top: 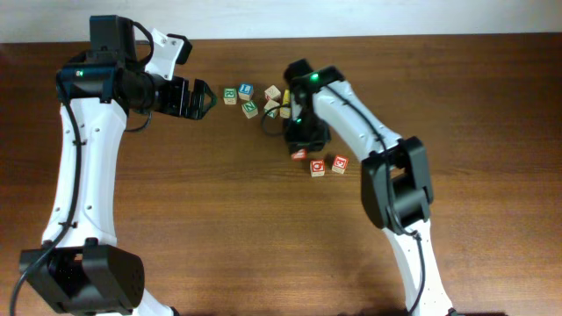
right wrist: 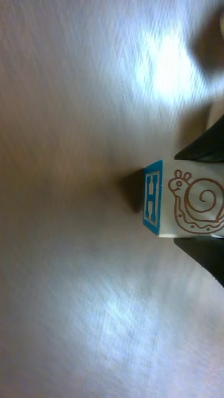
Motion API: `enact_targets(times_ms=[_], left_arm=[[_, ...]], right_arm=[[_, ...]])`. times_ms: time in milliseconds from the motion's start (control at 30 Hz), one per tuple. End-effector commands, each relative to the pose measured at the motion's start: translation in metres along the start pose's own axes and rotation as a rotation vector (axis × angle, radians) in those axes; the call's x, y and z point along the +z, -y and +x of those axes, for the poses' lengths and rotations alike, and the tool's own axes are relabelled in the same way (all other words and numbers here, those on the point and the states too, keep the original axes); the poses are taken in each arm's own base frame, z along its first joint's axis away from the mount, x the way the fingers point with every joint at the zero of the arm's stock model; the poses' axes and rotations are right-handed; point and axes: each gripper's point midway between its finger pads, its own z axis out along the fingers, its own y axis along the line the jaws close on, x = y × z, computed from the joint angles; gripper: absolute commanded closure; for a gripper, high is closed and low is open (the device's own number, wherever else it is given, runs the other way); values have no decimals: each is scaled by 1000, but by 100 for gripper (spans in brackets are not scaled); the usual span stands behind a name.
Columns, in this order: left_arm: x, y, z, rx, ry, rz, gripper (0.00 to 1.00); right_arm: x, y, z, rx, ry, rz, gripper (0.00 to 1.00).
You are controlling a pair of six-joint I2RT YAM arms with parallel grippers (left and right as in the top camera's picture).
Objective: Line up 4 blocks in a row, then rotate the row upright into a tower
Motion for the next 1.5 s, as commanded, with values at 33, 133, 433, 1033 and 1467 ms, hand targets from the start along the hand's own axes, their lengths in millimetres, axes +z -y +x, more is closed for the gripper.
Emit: enact_targets(times_ms=[33,133,433,1033,1467], left_arm=[[-6,0,-6,15,22,-5,1],[-6,0,-6,15,22,-5,1],[-6,0,-6,15,22,-5,1],[-6,0,-6,15,22,-5,1],[-6,0,-6,15,22,-5,1]], right_arm=[[3,-27,23,-68,-39,46,71],[2,-14,37,-15,-72,153,66],[-4,5,52,26,-149,191,63],[-10,20,29,67,-81,162,62],[-229,-46,25,-74,339,-68,51]])
